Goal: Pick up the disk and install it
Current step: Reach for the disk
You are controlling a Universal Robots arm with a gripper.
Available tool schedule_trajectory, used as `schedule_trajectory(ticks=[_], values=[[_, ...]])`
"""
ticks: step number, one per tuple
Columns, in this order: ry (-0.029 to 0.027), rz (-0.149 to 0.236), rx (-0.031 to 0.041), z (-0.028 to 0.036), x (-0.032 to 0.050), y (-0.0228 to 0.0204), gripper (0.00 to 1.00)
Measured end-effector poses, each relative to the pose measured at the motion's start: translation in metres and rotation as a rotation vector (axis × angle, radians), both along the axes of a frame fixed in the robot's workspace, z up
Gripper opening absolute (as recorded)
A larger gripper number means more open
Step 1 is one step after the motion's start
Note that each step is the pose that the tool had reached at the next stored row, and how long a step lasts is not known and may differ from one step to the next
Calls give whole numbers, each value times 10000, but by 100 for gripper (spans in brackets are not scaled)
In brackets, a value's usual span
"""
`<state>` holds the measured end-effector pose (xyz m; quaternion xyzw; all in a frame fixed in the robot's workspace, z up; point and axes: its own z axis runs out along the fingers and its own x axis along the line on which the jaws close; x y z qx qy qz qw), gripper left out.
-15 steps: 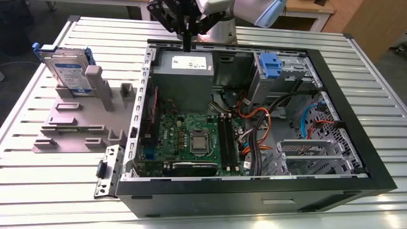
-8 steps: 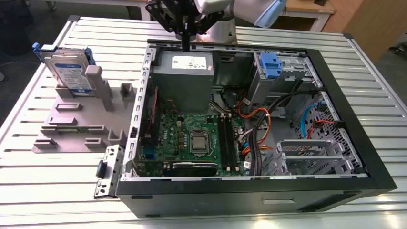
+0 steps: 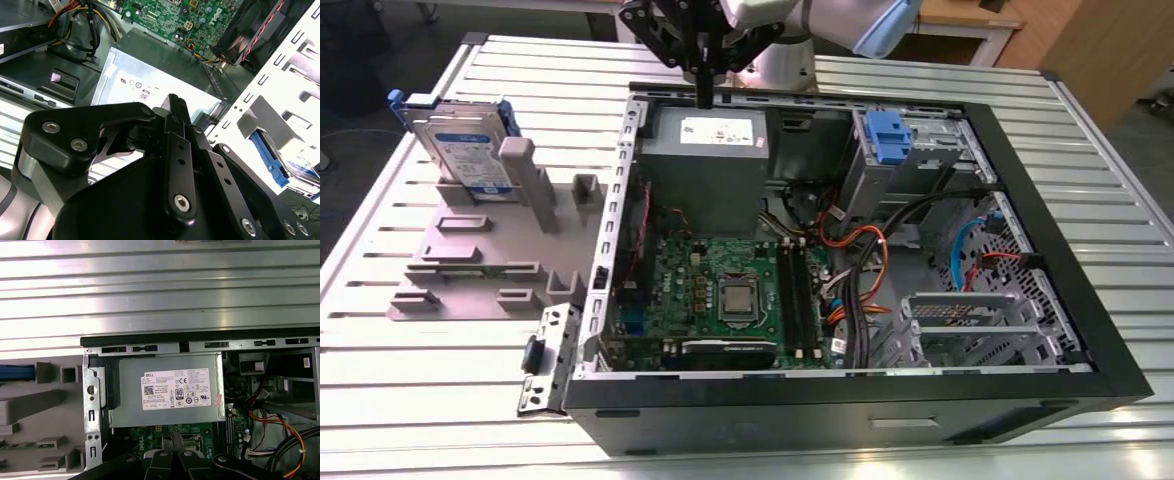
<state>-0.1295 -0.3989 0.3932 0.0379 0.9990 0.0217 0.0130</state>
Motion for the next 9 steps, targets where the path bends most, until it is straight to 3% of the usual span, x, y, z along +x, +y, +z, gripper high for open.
schedule_trajectory(ticks=[6,8,9], values=[[-1,0,0,0,-11,0,11],[62,0,0,-8,-43,0,11],[61,0,0,-8,-44,0,11]])
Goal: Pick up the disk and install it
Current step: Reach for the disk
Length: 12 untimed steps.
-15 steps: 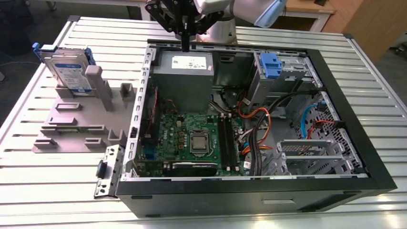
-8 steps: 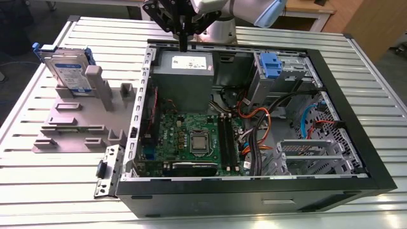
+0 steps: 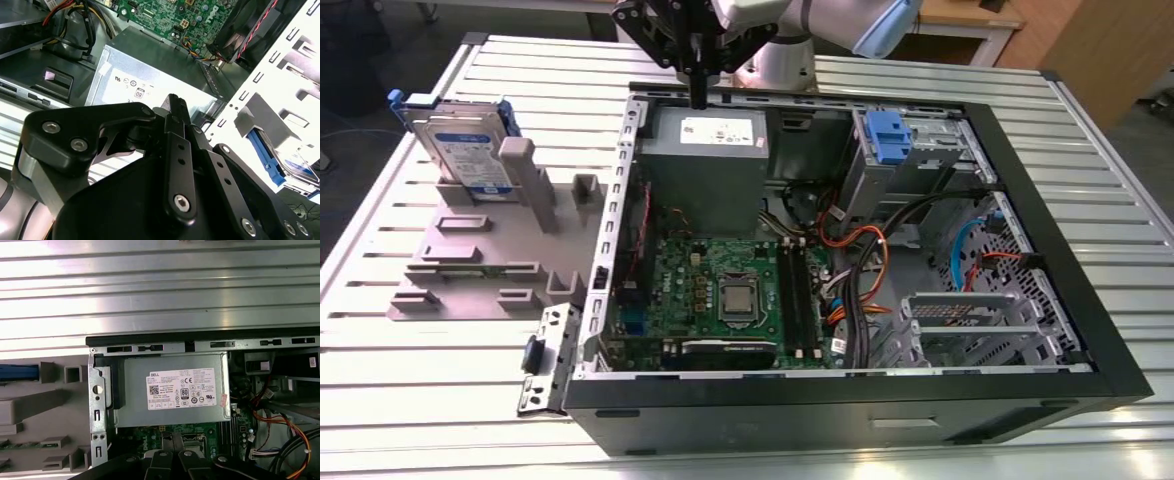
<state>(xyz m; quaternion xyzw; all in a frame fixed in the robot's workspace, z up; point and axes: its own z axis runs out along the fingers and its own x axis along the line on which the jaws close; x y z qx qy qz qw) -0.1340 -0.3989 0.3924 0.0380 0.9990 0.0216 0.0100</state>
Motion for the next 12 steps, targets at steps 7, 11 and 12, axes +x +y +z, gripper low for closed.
schedule_trajectory(ticks=[7,11,12], values=[[0,1,0,-1,-19,0,11],[0,0,0,-1,-33,0,11],[-1,1,0,-1,-36,0,11]])
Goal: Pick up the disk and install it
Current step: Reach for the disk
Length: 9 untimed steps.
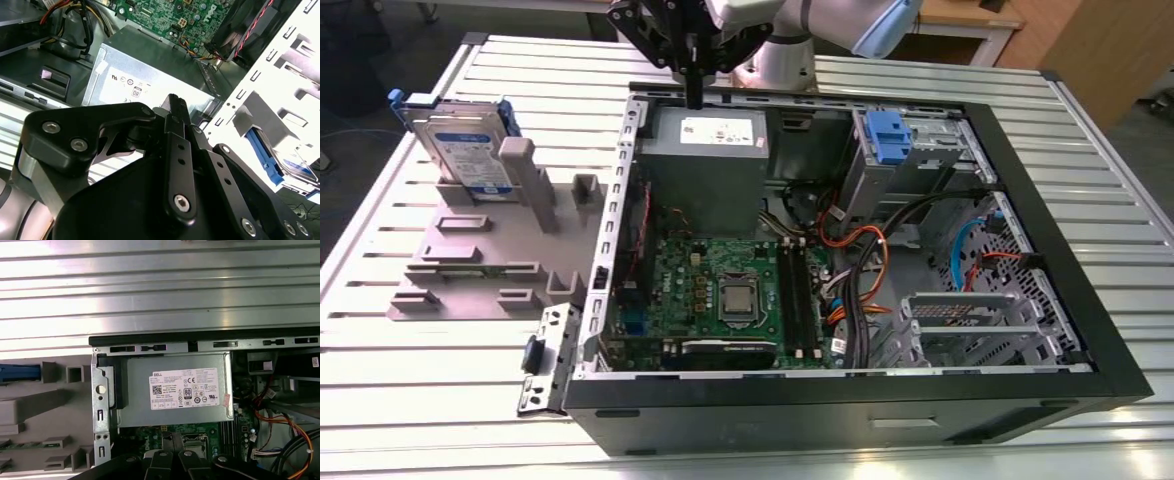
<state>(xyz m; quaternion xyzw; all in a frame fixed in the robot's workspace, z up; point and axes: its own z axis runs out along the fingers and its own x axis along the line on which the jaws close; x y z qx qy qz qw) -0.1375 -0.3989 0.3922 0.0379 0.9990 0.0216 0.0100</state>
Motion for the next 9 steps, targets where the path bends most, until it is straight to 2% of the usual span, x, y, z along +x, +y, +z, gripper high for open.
schedule_trajectory(ticks=[9], values=[[4,1,-1,-4,-32,0,11]])
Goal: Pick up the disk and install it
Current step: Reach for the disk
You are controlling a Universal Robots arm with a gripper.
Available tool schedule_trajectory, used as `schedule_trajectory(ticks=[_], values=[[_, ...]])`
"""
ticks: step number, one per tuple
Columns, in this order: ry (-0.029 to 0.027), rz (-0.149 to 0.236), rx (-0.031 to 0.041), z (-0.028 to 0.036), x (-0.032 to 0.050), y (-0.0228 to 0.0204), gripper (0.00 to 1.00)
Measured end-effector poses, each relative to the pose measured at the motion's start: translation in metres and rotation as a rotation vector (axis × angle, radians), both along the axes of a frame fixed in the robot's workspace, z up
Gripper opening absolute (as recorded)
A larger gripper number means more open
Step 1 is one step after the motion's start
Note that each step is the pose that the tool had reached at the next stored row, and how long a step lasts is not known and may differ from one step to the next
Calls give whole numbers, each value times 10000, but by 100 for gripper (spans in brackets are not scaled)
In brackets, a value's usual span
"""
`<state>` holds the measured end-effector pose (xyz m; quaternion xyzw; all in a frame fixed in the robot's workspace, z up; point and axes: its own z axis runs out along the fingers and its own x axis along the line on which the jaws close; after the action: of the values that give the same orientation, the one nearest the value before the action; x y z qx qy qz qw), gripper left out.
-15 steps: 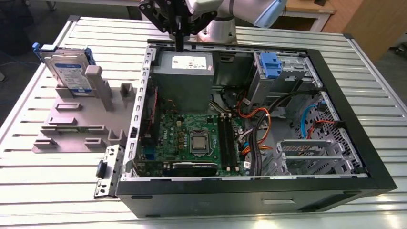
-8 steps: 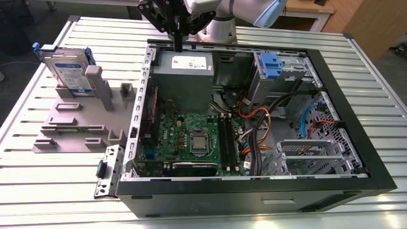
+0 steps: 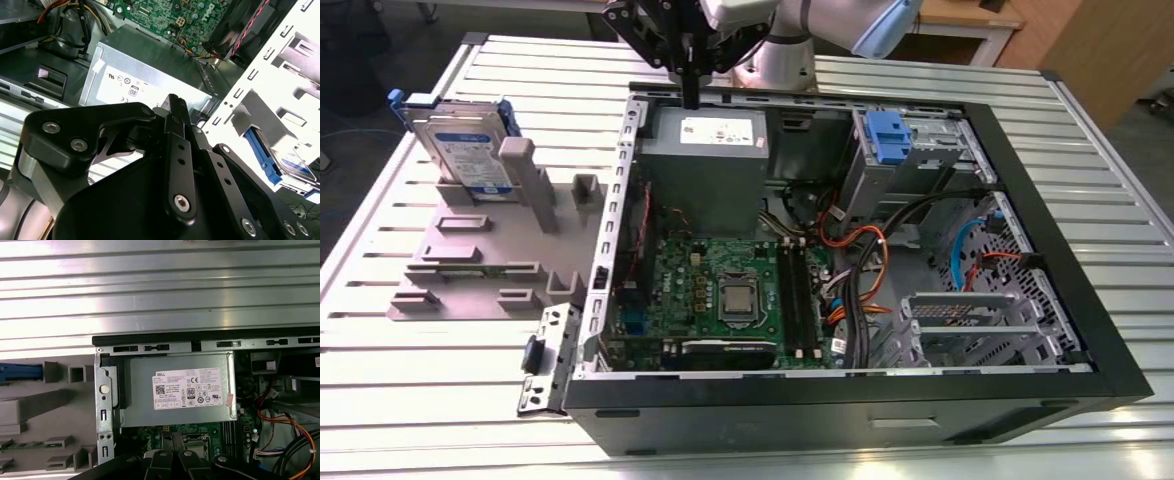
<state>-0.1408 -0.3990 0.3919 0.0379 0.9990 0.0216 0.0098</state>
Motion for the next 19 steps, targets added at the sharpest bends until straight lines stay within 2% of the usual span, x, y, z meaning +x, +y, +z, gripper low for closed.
schedule_trajectory(ticks=[8,19], values=[[0,0,0,-1,-39,0,11],[2,-2,2,-10,-240,45,11]])
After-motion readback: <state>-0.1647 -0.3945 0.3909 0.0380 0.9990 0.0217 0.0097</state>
